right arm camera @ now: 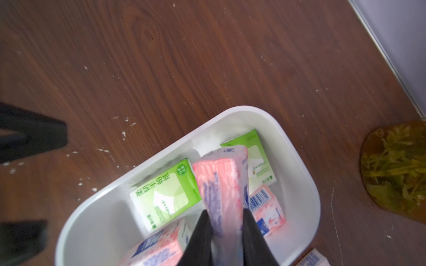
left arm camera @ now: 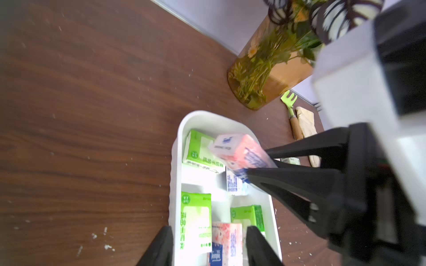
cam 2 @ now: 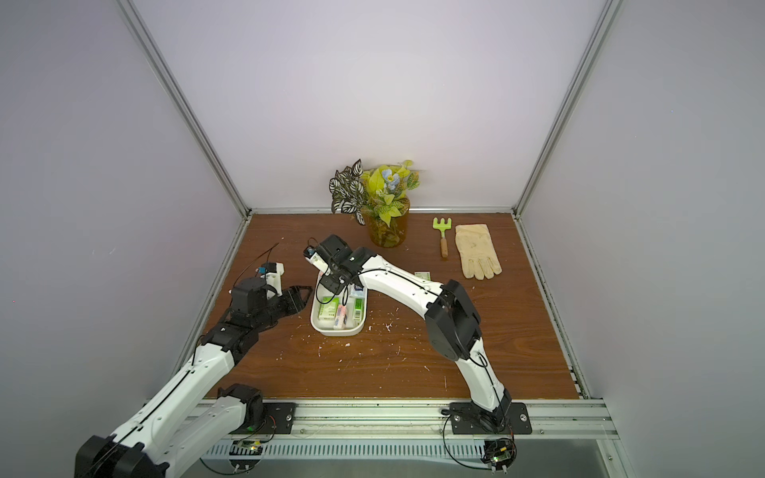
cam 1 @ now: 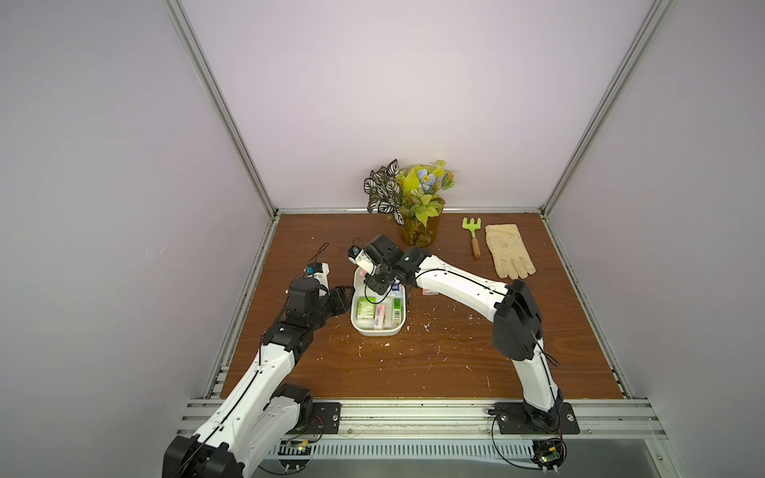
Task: Take the pocket tissues out of the storage box
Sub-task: Pick up the pocket tissues from the storage box, then place the pocket tissues at the center of the board.
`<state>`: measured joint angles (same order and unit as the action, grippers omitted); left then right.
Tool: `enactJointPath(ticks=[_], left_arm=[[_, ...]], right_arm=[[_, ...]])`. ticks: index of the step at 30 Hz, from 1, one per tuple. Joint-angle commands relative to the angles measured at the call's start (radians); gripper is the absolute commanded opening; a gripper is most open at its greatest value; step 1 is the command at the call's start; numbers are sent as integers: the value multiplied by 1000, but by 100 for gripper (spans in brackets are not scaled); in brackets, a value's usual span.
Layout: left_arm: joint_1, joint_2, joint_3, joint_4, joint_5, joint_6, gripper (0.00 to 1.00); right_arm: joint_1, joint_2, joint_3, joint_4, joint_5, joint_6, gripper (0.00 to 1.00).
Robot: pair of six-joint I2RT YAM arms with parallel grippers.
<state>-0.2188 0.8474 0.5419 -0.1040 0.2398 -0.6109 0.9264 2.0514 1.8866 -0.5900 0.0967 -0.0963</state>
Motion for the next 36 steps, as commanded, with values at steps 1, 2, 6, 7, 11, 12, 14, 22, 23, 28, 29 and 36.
enactJointPath(ticks=[1,2,6,7,11,12,14,22,23,28,29,36], left_arm=[[12,-24,48,-19,-107,57,55],[14,-25,58,-17,-120,66,56],[13,-24,93,5,-160,99,72],[13,-25,96,15,-170,104,77],[14,-27,98,58,-192,111,90],[13,-26,98,66,-195,109,93],[13,-24,98,74,-198,109,98],[13,-4,101,60,-188,119,99],[13,-4,103,57,-183,120,99],[13,4,111,41,-181,122,99],[13,4,112,40,-183,119,99],[15,18,119,38,-175,111,99]], right_arm=[[-43,-130,-77,49,-72,137,17],[-54,-166,-119,75,-90,169,16],[-117,-345,-365,251,-193,313,16],[-138,-386,-429,291,-217,346,16],[-264,-555,-664,421,-307,462,16],[-303,-592,-711,438,-327,473,16],[-370,-647,-772,432,-346,461,16],[-677,-736,-886,354,-560,304,15],[-710,-734,-891,338,-570,279,15],[-892,-682,-918,294,-699,189,14],[-917,-673,-922,295,-710,183,14],[-1077,-547,-914,296,-827,148,15]])
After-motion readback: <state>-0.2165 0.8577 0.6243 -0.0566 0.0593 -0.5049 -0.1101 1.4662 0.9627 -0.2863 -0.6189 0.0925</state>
